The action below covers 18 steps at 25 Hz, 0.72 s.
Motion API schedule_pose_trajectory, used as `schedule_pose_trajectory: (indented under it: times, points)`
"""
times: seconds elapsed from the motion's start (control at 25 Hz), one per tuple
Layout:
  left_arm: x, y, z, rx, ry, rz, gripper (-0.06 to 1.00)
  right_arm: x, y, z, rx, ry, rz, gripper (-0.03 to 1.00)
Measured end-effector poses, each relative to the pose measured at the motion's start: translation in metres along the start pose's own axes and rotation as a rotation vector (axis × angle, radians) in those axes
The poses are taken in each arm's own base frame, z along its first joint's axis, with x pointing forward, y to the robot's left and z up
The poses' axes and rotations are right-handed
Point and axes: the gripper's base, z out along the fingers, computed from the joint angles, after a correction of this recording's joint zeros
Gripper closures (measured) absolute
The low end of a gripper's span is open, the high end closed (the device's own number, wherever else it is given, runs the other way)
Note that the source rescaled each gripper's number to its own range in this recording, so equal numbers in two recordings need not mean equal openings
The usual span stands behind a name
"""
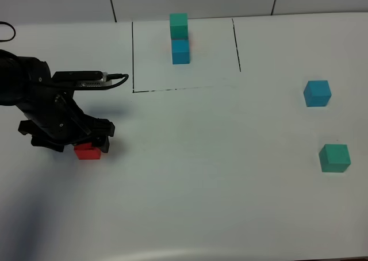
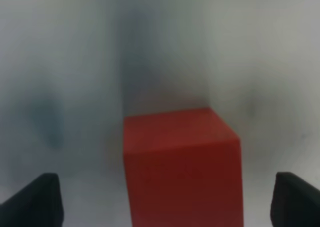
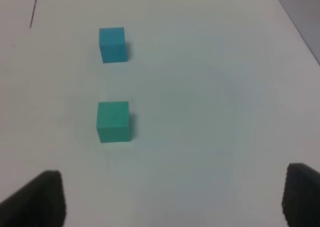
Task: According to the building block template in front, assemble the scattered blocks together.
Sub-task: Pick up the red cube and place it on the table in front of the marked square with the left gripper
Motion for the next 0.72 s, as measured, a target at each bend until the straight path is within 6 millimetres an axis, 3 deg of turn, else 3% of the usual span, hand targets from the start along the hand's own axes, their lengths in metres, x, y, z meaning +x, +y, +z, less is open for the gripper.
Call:
schedule_pose_trajectory:
  times: [0.08, 0.16, 0.24, 0.28, 0.52, 0.72]
  points:
    - [-0.001, 0.0, 0.001, 0.0, -0.003, 0.0, 0.27, 0.0, 0.0, 0.0, 0.0, 0.001, 0.0, 0.21]
    - [-0.002, 0.0, 0.001, 0.001, -0.008, 0.0, 0.53, 0.0, 0.0, 0.0, 0.0, 0.001, 0.0, 0.21]
    - [-0.003, 0.0, 0.001, 0.001, -0.013, 0.0, 0.87, 0.0, 0.0, 0.0, 0.0, 0.001, 0.0, 0.21]
    - [-0.003, 0.0, 0.001, 0.001, -0.016, 0.0, 0.94, 0.0, 0.0, 0.0, 0.0, 0.001, 0.0, 0.21]
    - [-0.007, -0.001, -0.003, 0.002, -0.017, 0.044, 0.94, 0.0, 0.0, 0.0, 0.0, 0.001, 0.0, 0.21]
    - [-0.026, -0.016, -0.025, 0.01, -0.003, 0.281, 0.94, 0.0, 0.0, 0.0, 0.0, 0.001, 0.0, 0.21]
